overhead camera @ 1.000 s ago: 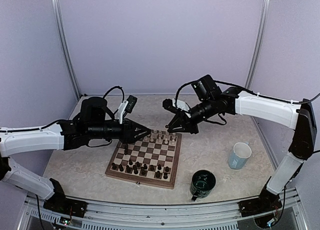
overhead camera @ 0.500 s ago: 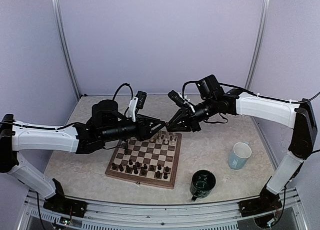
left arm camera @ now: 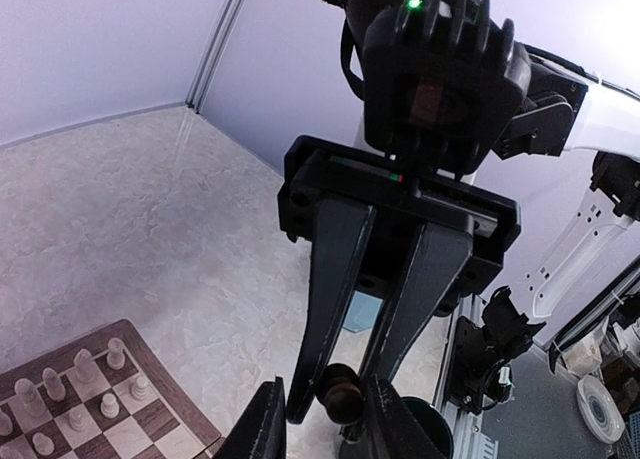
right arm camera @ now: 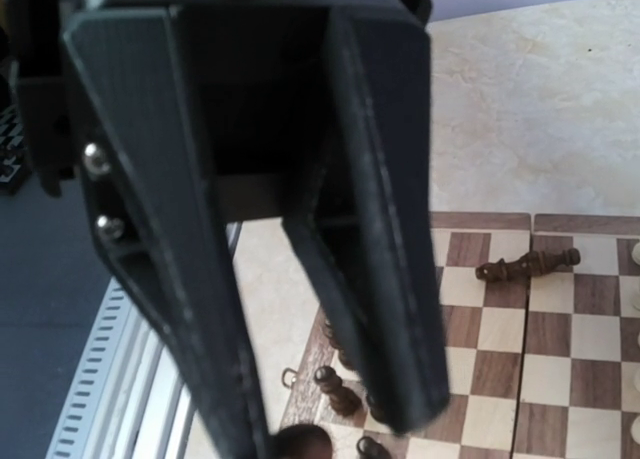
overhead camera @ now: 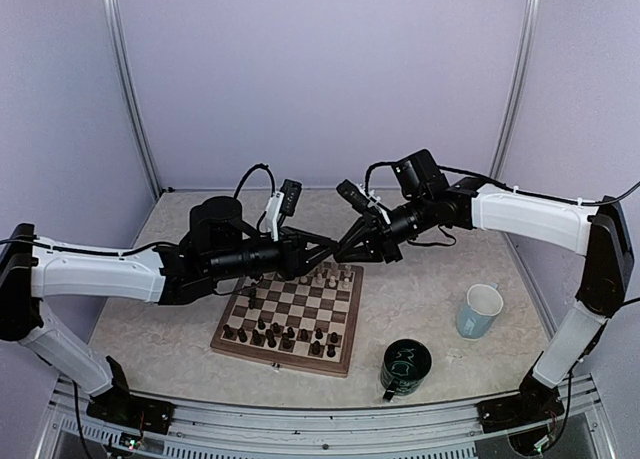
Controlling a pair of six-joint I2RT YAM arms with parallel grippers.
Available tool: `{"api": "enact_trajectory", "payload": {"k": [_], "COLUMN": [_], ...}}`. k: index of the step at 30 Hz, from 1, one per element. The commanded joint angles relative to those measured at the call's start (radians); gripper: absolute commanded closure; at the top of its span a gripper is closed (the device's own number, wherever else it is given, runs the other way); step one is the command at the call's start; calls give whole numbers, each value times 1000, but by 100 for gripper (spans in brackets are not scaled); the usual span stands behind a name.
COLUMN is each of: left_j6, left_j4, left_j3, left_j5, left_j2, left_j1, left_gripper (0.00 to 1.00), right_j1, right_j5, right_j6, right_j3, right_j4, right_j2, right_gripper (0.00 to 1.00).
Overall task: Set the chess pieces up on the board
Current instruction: Pass from the right arm to the left
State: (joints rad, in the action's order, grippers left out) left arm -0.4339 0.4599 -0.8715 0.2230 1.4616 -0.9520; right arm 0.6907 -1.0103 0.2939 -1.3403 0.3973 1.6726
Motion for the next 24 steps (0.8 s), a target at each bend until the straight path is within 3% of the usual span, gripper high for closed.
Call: {"api": "enact_trajectory", "payload": {"k": [1,14,17,21,24], "left_j6": [1,9,32,75,84], "left_j4": [3,-63,-101,-265,-417], "left_j3": [-51,-79,-81,-99,-98], "left_j5": [33,14,-15,-82,-179], "left_j2": [29,54,20,-41,-111], "left_j1": [-7,-6,5,35,66], "left_gripper": [73,94,95,95,96], "right_j1": [1,1,-1,-22,-69], "right_j5": [-22,-9,17,70,116], "right_j6": [-4,-6,1,133,214], "right_j3": [2,0,-4,-30,-6], "right_j4": [-8,-9,-1,124,183], "right_j2": [12,12,9,-15,-37], "right_gripper": [93,90,79,55,50]}}
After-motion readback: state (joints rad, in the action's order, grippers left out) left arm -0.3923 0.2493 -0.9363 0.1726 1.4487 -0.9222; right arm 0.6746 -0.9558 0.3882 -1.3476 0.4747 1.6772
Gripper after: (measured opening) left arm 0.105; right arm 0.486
